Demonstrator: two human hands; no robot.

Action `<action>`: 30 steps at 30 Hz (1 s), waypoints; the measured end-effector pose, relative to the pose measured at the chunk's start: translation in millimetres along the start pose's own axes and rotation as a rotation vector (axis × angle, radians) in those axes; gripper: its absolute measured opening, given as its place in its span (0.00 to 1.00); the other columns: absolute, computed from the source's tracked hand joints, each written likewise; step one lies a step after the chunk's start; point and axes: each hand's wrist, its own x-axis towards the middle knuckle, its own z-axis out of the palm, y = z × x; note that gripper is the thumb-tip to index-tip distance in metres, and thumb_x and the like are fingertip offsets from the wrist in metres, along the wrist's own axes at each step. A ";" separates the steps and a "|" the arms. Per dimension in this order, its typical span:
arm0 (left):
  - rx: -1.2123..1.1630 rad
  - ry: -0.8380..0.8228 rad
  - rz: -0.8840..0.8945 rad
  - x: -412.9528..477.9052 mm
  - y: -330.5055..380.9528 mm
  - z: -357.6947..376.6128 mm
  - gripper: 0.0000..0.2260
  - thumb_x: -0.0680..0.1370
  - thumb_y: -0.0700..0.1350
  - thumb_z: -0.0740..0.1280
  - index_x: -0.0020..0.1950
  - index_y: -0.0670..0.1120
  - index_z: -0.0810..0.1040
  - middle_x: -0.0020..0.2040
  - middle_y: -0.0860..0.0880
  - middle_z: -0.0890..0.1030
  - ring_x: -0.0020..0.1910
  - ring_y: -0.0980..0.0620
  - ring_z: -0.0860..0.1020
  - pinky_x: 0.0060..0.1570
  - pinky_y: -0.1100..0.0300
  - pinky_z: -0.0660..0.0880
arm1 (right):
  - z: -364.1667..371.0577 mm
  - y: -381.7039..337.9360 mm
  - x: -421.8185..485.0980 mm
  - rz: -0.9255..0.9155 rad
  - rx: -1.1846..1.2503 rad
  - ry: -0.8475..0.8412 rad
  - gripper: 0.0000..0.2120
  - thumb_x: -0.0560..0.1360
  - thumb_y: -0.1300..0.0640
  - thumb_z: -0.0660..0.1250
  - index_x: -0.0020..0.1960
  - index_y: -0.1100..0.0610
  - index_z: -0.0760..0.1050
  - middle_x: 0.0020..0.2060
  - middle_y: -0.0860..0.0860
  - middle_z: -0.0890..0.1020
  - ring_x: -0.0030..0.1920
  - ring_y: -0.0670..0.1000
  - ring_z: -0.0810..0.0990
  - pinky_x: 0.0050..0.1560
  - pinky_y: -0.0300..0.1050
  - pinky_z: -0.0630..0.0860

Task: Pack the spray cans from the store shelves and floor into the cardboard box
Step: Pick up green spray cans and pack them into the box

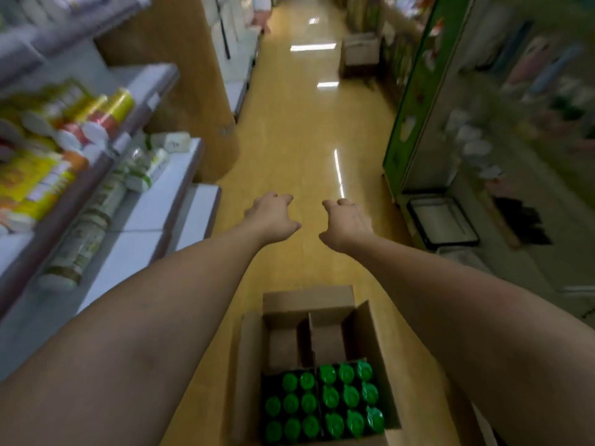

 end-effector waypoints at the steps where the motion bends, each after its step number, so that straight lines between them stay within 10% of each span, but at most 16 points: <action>1: 0.006 0.015 0.023 -2.1 7.8 -14.4 0.34 0.78 0.59 0.69 0.81 0.52 0.61 0.80 0.44 0.61 0.77 0.40 0.63 0.72 0.43 0.67 | -16.6 -0.1 -4.4 0.003 -0.026 0.034 0.29 0.75 0.53 0.71 0.73 0.50 0.66 0.67 0.55 0.72 0.67 0.60 0.70 0.61 0.58 0.73; 13: 0.050 0.160 0.454 -48.4 118.1 -115.1 0.34 0.78 0.60 0.69 0.81 0.55 0.60 0.80 0.45 0.59 0.78 0.40 0.59 0.73 0.43 0.63 | -158.2 26.8 -99.7 0.262 -0.031 0.330 0.34 0.75 0.53 0.72 0.77 0.49 0.63 0.69 0.56 0.70 0.69 0.62 0.67 0.67 0.64 0.69; 30: 0.154 0.041 1.278 -255.3 325.2 -36.4 0.34 0.76 0.62 0.69 0.79 0.56 0.62 0.79 0.46 0.62 0.77 0.41 0.61 0.72 0.42 0.66 | -163.9 118.6 -410.0 0.985 -0.114 0.540 0.29 0.75 0.49 0.70 0.73 0.49 0.65 0.66 0.55 0.70 0.66 0.62 0.68 0.63 0.63 0.69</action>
